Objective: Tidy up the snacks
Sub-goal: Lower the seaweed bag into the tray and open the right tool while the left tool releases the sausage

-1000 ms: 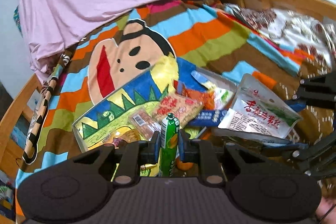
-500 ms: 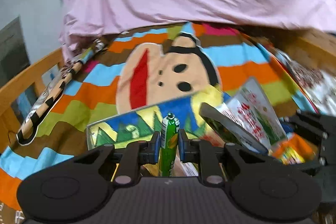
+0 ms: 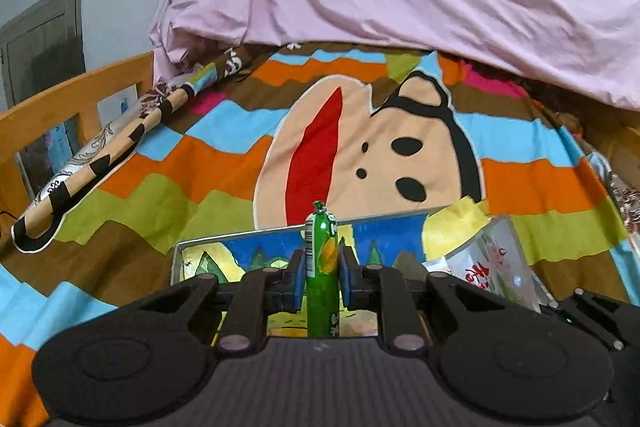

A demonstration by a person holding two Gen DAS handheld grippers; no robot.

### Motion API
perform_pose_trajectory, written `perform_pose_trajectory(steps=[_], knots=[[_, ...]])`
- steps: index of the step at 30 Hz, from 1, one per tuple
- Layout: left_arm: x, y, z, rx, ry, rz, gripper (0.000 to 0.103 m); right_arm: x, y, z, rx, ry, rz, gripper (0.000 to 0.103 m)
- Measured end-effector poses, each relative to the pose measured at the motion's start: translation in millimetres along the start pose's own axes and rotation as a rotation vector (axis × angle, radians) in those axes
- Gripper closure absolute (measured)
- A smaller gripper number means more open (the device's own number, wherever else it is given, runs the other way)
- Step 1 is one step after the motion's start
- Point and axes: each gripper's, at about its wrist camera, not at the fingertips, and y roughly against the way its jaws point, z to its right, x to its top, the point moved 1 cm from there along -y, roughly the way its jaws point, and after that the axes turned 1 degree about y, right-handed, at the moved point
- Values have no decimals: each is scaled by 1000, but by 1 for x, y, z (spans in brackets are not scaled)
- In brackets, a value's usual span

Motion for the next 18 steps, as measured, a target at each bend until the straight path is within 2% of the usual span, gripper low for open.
perform_pose_trajectory(steps=[5, 6, 7, 9, 10, 11, 13, 18], knots=[[-5, -18, 1, 19, 23, -37, 84, -3, -6, 2, 4, -18, -21, 41], [-7, -20, 1, 20, 33, -46, 84, -4, -6, 3, 4, -22, -25, 38], [-9, -21, 0, 18, 40, -50, 82, -5, -6, 4, -1, -27, -30, 30], [-13, -21, -1, 18, 42, -55, 71, -6, -6, 6, -3, -39, -31, 28], [-14, -20, -1, 21, 44, -58, 60, -6, -6, 7, 1, -45, -36, 25], [-16, -19, -1, 22, 49, -58, 54, -7, -5, 7, 0, -50, -37, 23], [-19, -12, -3, 16, 68, -52, 49, -6, -1, 8, -3, -57, -29, 16], [-26, 17, -4, 17, 87, 1, 26, 2, 17, 8, -2, -67, 17, 6]])
